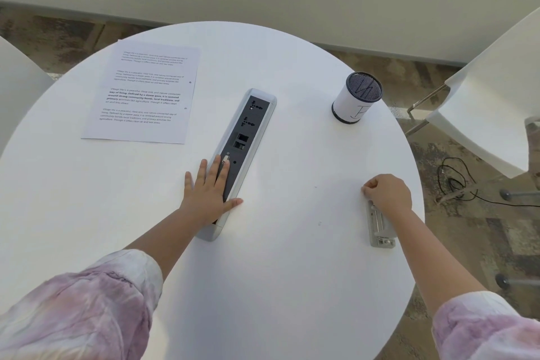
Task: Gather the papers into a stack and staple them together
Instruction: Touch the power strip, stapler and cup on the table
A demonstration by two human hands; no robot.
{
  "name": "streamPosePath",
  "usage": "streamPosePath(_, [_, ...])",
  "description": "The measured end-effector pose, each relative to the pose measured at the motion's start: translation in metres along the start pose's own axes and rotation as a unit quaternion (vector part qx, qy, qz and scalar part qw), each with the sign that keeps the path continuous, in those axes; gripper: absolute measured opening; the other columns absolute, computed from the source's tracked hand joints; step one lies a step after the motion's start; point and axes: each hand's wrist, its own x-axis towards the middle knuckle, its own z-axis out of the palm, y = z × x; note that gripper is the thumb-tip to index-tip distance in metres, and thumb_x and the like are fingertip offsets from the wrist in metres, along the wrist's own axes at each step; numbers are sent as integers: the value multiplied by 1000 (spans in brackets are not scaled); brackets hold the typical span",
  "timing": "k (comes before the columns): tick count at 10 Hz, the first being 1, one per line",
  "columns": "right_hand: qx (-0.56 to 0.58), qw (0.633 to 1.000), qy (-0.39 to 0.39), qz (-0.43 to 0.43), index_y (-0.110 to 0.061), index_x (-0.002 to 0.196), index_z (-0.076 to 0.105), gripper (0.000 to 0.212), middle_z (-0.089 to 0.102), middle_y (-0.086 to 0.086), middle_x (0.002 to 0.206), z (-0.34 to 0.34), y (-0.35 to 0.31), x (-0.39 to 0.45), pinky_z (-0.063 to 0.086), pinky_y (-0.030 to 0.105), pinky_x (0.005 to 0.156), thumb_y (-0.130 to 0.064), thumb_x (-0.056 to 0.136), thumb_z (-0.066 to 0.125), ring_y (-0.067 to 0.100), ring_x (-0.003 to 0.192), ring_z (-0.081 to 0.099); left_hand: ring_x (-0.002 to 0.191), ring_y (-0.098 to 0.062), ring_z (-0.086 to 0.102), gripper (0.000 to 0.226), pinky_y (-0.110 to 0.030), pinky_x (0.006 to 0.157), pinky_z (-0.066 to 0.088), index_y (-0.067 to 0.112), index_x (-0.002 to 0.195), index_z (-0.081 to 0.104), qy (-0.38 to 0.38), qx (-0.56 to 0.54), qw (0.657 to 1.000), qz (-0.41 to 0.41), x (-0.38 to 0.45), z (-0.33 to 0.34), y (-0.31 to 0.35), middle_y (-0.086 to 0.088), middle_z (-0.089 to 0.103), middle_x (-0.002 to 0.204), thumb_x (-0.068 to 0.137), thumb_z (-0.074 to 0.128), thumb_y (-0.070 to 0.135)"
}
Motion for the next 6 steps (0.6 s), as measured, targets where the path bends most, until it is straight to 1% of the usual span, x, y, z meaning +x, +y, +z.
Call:
streamPosePath(1, [-29, 999, 17, -4, -5, 70, 69, 18, 71, 14, 66, 4, 1, 1, 45, 26, 57, -8, 79, 55, 28, 61, 65, 142, -25, -22, 87, -54, 113, -4, 23, 142, -24, -1, -2, 1000, 1, 0, 0, 0, 2, -29, 152, 86, 25, 67])
streamPosePath(2, [-46, 999, 19, -9, -1, 73, 69, 18, 71, 17, 70, 7, 1, 3, 41, 26, 56, -6, 79, 52, 28, 59, 60, 141, -25, -22, 87, -54, 113, -4, 23, 142, -23, 2, -4, 1000, 1, 0, 0, 0, 2, -29, 152, 86, 26, 67])
streamPosePath(3, [-76, 997, 21, -24, -6, 74, 68, 16, 69, 13, 75, 9, 1, 6, 43, 27, 57, -9, 81, 54, 31, 70, 64, 141, -25, -22, 87, -54, 113, -5, 23, 143, -23, 4, -5, 1000, 0, 0, 1, 0, 3, -29, 152, 85, 26, 67])
streamPosePath(4, [-116, 992, 30, -38, -9, 72, 66, 15, 67, 14, 78, 11, 0, 8, 40, 25, 57, -10, 81, 55, 29, 70, 59, 142, -25, -22, 88, -53, 113, -5, 23, 142, -24, 4, -1, 1000, -1, 0, 1, 0, 3, -29, 152, 85, 26, 68])
streamPosePath(5, [-130, 990, 44, -41, -7, 76, 66, 14, 62, 14, 84, 13, 0, 9, 37, 29, 59, -8, 80, 53, 31, 77, 55, 142, -25, -21, 88, -53, 113, -4, 22, 141, -25, 6, 4, 1000, -1, 1, 1, 1, 2, -28, 152, 85, 25, 68])
streamPosePath(6, [-131, 989, 51, -47, -4, 80, 66, 14, 58, 14, 85, 14, 0, 12, 36, 30, 59, -6, 80, 53, 30, 77, 52, 142, -26, -20, 89, -53, 113, -3, 22, 142, -24, 9, 6, 1000, -2, 1, 1, 0, 2, -28, 153, 85, 25, 68])
